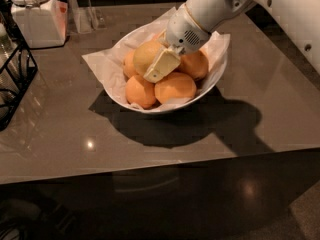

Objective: Pick orange from white bowl

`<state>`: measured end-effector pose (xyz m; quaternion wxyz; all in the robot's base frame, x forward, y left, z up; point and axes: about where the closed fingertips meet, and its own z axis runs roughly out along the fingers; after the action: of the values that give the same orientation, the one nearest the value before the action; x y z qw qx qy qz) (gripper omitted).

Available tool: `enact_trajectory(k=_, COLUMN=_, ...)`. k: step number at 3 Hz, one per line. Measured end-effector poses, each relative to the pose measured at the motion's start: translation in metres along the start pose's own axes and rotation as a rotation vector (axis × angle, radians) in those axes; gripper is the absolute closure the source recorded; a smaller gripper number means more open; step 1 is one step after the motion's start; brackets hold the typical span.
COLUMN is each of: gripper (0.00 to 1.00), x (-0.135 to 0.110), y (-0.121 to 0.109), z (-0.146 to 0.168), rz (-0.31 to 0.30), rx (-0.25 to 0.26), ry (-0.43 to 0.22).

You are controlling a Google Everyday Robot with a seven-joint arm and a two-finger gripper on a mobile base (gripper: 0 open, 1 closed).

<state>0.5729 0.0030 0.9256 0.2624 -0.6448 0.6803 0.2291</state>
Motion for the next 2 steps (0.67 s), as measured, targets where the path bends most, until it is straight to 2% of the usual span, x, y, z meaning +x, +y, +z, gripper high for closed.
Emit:
enact_trajectory(k=1, gripper=1.00, x=-0.013, y=0.010, z=-0.019, rz=-0.008, rx=0.039, ry=-0.016)
enact_trajectory(k=2, gripper=1.00, x=-0.028, y=0.034, z=-0.051, rz=-0.020, rx=0.103, ry=-0.073)
